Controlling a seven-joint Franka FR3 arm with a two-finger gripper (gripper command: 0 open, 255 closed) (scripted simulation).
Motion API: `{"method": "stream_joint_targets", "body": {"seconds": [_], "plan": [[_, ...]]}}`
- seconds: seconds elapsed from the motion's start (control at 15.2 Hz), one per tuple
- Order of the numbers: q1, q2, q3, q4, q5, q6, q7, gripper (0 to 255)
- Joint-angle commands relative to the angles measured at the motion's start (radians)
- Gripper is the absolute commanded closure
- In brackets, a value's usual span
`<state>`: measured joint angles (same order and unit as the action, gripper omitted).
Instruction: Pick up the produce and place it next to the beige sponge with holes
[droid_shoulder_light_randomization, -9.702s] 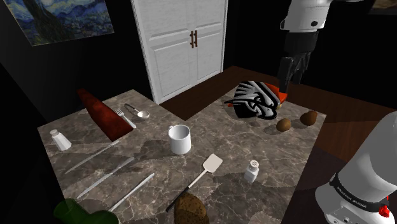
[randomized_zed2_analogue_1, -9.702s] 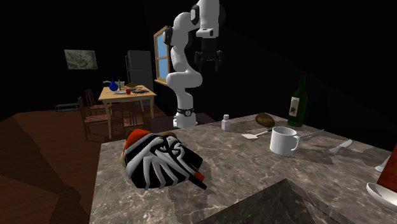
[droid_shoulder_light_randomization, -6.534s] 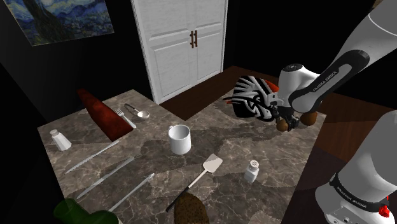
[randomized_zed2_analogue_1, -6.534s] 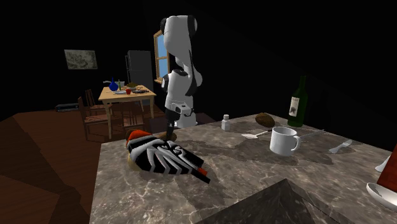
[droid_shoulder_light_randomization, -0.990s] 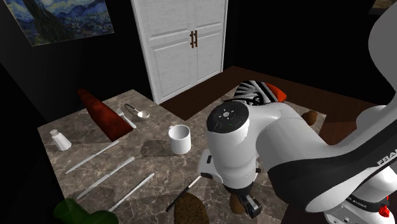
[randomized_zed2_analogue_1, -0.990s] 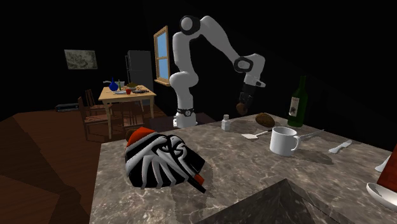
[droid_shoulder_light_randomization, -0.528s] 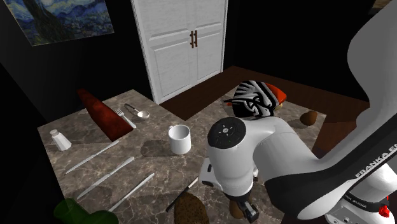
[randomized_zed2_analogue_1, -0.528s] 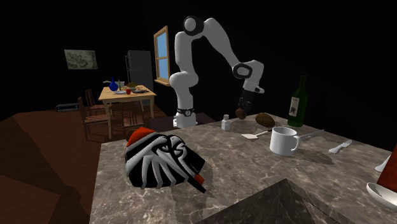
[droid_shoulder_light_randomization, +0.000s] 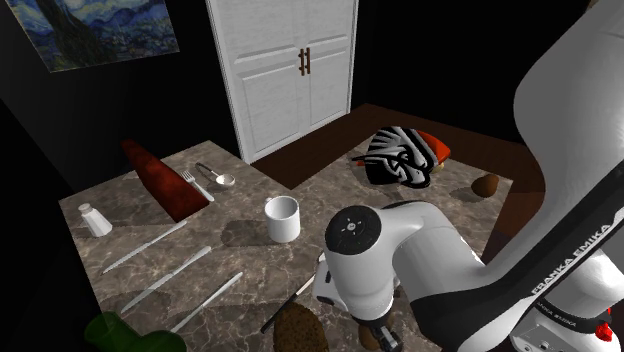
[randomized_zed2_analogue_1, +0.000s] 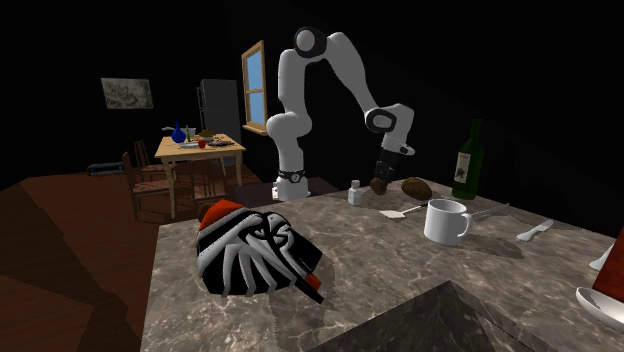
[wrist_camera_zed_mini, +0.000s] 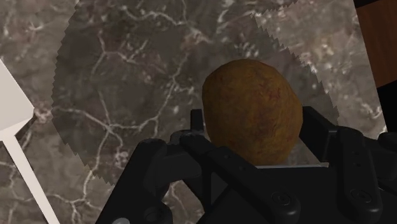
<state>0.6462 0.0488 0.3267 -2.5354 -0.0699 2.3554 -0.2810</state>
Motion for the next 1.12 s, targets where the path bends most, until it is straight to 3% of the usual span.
{"method": "stream_joint_targets", "body": {"seconds": [0.0, 0.26, 0.33, 0.66, 0.92, 1.06], "plan": [[0.0, 0.004, 0.0, 0.0, -0.001, 0.004, 0.001, 255], [0.0, 0.004, 0.0, 0.0, -0.001, 0.004, 0.001, 255], [0.0, 0.004, 0.0, 0.0, -0.001, 0.004, 0.001, 0], [0.0, 0.004, 0.0, 0.0, -0.001, 0.004, 0.001, 0], [0.002, -0.084, 0.005, 0.059, 0.044, -0.137, -0.032, 0], [0.003, -0.084, 0.005, 0.059, 0.044, -0.137, -0.032, 0]]}}
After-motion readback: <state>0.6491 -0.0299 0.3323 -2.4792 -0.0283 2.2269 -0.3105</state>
